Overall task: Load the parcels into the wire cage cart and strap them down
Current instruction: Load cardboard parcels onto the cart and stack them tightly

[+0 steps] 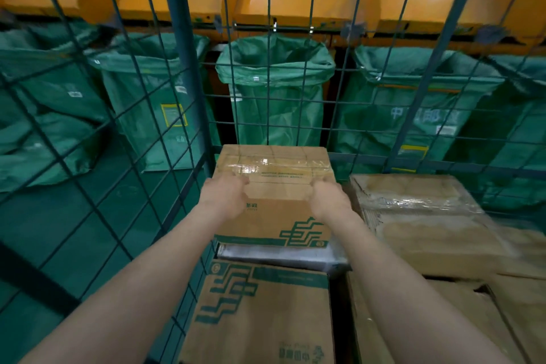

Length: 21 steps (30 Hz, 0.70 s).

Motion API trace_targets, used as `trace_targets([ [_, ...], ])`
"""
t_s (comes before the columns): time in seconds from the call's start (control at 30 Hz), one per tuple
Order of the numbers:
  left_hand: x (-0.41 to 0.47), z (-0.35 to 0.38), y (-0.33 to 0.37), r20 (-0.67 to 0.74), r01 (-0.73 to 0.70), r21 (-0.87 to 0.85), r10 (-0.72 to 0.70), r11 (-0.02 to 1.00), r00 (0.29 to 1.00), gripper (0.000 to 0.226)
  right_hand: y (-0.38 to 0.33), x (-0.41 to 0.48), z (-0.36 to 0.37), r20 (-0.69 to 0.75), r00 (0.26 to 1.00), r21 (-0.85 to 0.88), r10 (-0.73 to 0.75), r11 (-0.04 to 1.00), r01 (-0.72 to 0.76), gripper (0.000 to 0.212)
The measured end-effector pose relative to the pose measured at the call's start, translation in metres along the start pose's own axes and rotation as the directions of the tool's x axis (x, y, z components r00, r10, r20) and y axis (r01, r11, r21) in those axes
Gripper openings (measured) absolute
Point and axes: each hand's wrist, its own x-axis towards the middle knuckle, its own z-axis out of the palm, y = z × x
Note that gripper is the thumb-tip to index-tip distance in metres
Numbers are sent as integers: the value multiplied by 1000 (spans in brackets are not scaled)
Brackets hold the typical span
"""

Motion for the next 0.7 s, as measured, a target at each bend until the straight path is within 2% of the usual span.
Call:
trace_targets([
  [0.27,-84,-59,30,-160,-71,-161,45,984,986,32,1,-77,-70,41,991,242,-125,964,111,45],
  [0.4,-137,-94,44,-153,-46,-172,19,984,988,29,10,-127,-96,49,992,332,-114,939,92,37],
  [0.57,-202,-116,63,-169,3,-325,-61,946,984,24,28,-187,-108,41,989,442,-145,890,112,27],
  [0.7,-252,-117,76,-162,-13,-302,-38,953,986,26,39,-228,-108,49,982,511,-182,850,131,22],
])
